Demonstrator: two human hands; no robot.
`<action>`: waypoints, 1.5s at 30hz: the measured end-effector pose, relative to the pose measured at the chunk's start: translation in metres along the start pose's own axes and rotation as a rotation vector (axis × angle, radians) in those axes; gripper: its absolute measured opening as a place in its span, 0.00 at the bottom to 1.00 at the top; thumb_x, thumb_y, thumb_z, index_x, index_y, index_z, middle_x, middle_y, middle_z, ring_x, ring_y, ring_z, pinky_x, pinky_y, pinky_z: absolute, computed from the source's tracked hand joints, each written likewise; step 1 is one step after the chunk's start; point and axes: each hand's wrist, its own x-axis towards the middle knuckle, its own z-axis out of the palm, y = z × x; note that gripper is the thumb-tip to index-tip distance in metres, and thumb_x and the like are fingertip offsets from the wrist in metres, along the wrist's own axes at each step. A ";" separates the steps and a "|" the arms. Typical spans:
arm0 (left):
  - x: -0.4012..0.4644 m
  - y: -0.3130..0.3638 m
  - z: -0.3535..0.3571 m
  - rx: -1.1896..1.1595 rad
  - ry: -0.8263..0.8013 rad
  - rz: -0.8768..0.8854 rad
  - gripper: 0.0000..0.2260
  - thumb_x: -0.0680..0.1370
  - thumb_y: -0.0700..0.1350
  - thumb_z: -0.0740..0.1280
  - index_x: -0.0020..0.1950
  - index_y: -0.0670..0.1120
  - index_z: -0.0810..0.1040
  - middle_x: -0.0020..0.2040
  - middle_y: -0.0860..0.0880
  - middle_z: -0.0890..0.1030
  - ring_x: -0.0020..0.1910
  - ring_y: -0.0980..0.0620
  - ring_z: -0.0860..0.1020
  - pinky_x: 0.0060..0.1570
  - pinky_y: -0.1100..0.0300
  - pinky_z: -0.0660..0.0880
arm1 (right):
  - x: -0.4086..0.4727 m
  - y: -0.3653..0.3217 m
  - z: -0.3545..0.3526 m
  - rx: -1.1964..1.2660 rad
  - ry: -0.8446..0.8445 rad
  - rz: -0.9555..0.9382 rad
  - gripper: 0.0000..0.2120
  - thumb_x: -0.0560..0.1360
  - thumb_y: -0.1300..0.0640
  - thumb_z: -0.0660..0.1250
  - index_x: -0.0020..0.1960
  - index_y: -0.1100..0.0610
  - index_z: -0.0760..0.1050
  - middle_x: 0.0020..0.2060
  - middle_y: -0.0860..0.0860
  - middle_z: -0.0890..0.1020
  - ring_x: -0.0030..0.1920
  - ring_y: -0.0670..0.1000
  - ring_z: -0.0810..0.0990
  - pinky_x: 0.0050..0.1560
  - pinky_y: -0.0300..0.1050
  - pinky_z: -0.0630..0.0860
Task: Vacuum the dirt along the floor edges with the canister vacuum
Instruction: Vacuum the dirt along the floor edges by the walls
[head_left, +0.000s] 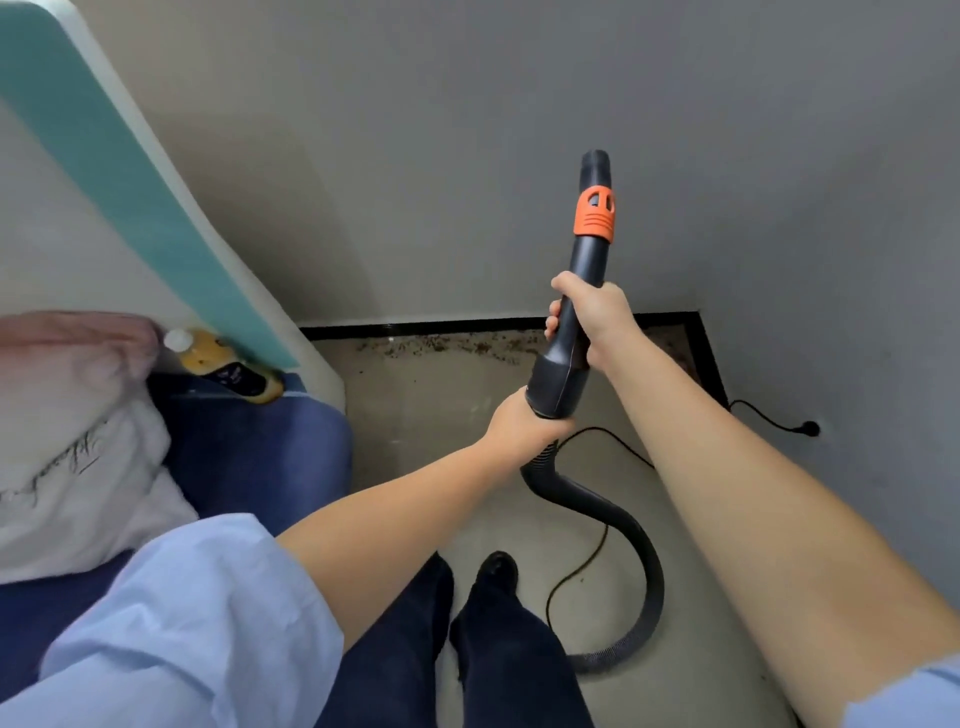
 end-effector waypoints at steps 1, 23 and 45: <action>0.006 -0.003 -0.006 -0.008 0.021 -0.019 0.10 0.73 0.41 0.68 0.38 0.49 0.68 0.33 0.54 0.72 0.34 0.54 0.70 0.33 0.63 0.66 | 0.008 0.002 0.009 -0.012 -0.024 0.014 0.06 0.74 0.62 0.64 0.42 0.59 0.66 0.29 0.53 0.72 0.25 0.50 0.71 0.29 0.41 0.72; 0.359 -0.359 -0.013 -0.115 0.117 -0.350 0.15 0.72 0.40 0.70 0.58 0.42 0.77 0.49 0.45 0.79 0.51 0.46 0.78 0.48 0.57 0.73 | 0.380 0.363 0.104 -0.116 -0.069 0.132 0.08 0.74 0.65 0.63 0.39 0.57 0.66 0.25 0.52 0.71 0.22 0.49 0.70 0.27 0.41 0.71; 0.428 -0.564 -0.011 -0.596 -0.078 -0.525 0.12 0.74 0.36 0.68 0.57 0.42 0.74 0.41 0.48 0.76 0.41 0.53 0.75 0.39 0.63 0.72 | 0.463 0.565 0.159 -0.318 -0.252 0.271 0.06 0.73 0.66 0.64 0.41 0.59 0.67 0.25 0.54 0.70 0.21 0.50 0.69 0.26 0.41 0.70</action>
